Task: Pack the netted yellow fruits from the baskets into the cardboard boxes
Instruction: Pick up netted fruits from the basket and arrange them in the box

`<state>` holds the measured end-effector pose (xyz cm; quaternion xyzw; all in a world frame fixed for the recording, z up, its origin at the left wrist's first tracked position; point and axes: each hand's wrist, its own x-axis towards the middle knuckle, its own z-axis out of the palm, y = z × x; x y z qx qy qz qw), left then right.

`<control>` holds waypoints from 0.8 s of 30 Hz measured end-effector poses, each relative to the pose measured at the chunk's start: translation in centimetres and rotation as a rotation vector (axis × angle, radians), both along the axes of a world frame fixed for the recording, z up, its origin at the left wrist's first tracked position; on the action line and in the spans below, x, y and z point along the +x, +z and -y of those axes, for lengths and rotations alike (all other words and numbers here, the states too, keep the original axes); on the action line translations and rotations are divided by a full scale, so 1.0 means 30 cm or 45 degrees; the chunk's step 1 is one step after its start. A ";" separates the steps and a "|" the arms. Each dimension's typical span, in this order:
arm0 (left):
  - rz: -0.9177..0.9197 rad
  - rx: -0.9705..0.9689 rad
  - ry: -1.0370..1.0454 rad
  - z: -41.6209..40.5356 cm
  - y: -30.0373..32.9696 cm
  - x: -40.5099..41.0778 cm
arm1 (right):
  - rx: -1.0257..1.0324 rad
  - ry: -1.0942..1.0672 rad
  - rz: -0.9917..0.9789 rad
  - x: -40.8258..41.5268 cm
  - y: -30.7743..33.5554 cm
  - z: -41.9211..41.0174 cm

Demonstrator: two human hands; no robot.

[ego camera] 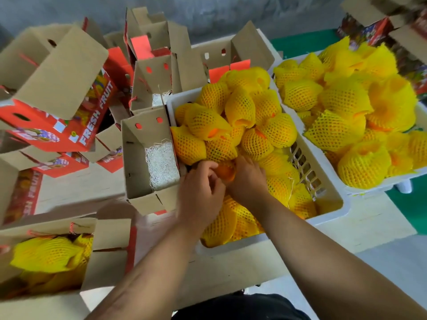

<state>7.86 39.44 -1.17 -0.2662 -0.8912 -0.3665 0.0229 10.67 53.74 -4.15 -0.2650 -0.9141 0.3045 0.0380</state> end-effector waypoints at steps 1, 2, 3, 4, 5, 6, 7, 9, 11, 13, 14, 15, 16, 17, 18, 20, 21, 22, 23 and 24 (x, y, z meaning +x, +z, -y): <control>-0.003 0.002 -0.001 0.001 -0.003 0.000 | 0.007 -0.006 -0.010 0.009 0.012 0.001; -0.012 -0.008 0.002 0.001 -0.005 0.000 | -0.002 -0.014 -0.029 0.020 0.021 0.001; -0.027 -0.016 0.013 0.000 -0.008 0.001 | -0.030 -0.021 -0.054 0.031 0.027 -0.004; -0.039 -0.012 0.028 0.000 -0.009 0.002 | -0.070 -0.018 -0.078 0.040 0.033 -0.009; -0.046 -0.001 0.039 0.001 -0.011 0.003 | -0.105 -0.002 -0.095 0.047 0.044 -0.016; -0.050 0.004 0.042 0.002 -0.011 0.004 | -0.120 0.019 -0.108 0.054 0.057 -0.022; -0.054 -0.003 0.037 0.002 -0.011 0.004 | -0.116 0.035 -0.116 0.062 0.071 -0.030; -0.069 -0.062 0.026 0.001 -0.010 0.003 | -0.119 0.038 -0.135 0.084 0.091 -0.059; -0.115 -0.132 0.015 0.000 -0.010 0.003 | -0.194 0.010 -0.192 0.120 0.099 -0.110; -0.154 -0.264 0.005 -0.004 -0.009 0.001 | -0.311 -0.046 -0.267 0.151 0.097 -0.153; -0.170 -0.383 -0.015 -0.007 -0.012 0.002 | -0.358 -0.053 -0.284 0.158 0.095 -0.158; -0.191 -0.529 -0.047 -0.014 -0.013 0.004 | -0.377 -0.014 -0.260 0.155 0.090 -0.151; -0.204 -0.669 -0.078 -0.021 -0.015 0.006 | -0.362 0.074 -0.183 0.147 0.072 -0.134; -0.198 -0.759 -0.096 -0.027 -0.018 0.009 | -0.292 0.176 -0.048 0.137 0.048 -0.110; -0.191 -0.795 -0.101 -0.031 -0.019 0.010 | -0.194 0.249 0.101 0.126 0.029 -0.087; -0.202 -0.782 -0.094 -0.033 -0.019 0.008 | -0.066 0.295 0.279 0.101 -0.001 -0.066; -0.206 -0.775 -0.092 -0.029 -0.019 0.009 | -0.044 0.307 0.312 0.096 -0.010 -0.066; -0.212 -0.773 -0.092 -0.026 -0.021 0.009 | -0.018 0.323 0.329 0.094 -0.018 -0.068; -0.217 -0.774 -0.091 -0.025 -0.023 0.008 | 0.012 0.327 0.330 0.092 -0.025 -0.069; -0.217 -0.778 -0.087 -0.026 -0.023 0.006 | 0.040 0.311 0.307 0.089 -0.033 -0.069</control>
